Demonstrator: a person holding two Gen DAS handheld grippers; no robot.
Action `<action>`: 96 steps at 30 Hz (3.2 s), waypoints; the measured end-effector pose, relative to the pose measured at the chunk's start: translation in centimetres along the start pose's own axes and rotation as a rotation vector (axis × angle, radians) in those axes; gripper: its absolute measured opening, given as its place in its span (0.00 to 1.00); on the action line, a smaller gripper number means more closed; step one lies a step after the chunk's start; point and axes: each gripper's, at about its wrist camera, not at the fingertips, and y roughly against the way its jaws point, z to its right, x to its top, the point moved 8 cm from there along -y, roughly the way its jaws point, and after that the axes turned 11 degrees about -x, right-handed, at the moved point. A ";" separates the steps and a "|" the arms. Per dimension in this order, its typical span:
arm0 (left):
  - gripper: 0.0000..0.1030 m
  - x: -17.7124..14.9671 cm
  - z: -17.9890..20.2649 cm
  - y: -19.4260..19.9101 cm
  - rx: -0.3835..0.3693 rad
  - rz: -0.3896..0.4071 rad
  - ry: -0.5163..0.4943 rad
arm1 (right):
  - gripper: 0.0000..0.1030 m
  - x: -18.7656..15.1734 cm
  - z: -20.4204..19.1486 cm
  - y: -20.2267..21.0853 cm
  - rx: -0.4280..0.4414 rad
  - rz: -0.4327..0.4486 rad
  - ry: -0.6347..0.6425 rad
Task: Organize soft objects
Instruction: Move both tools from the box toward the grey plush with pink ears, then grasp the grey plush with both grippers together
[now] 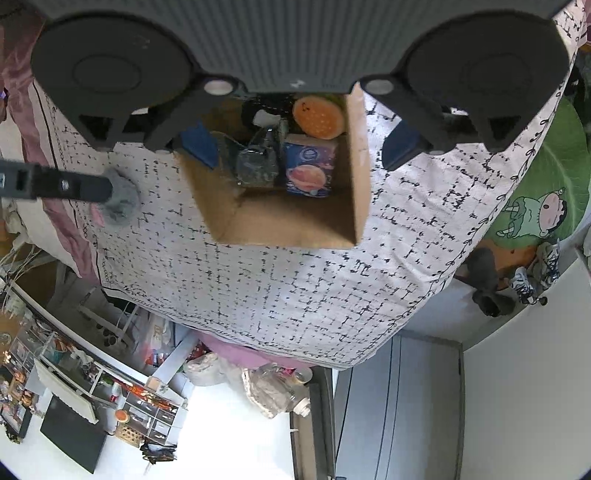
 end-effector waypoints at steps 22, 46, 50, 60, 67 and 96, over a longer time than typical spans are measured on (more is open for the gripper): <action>1.00 0.9 9.4 -0.5 -0.094 -0.033 -0.077 | 0.70 -0.3 9.2 3.8 -0.033 0.077 -0.130; 0.96 3.0 15.2 -7.4 -0.139 -0.051 -0.105 | 0.51 1.4 15.1 -0.2 -0.041 0.029 -0.214; 0.89 3.3 15.3 -9.1 -0.139 -0.063 -0.100 | 0.51 2.1 15.3 -1.8 -0.032 0.019 -0.214; 0.69 3.3 14.6 -13.7 -0.138 -0.123 -0.064 | 0.50 3.1 15.8 -6.3 -0.019 -0.032 -0.220; 0.60 3.3 14.4 -16.6 -0.138 -0.156 -0.051 | 0.50 2.8 16.3 -8.9 -0.034 -0.066 -0.209; 0.22 3.0 22.4 -27.5 -0.292 -0.259 -0.145 | 0.36 2.1 23.8 -12.0 -0.038 -0.109 -0.360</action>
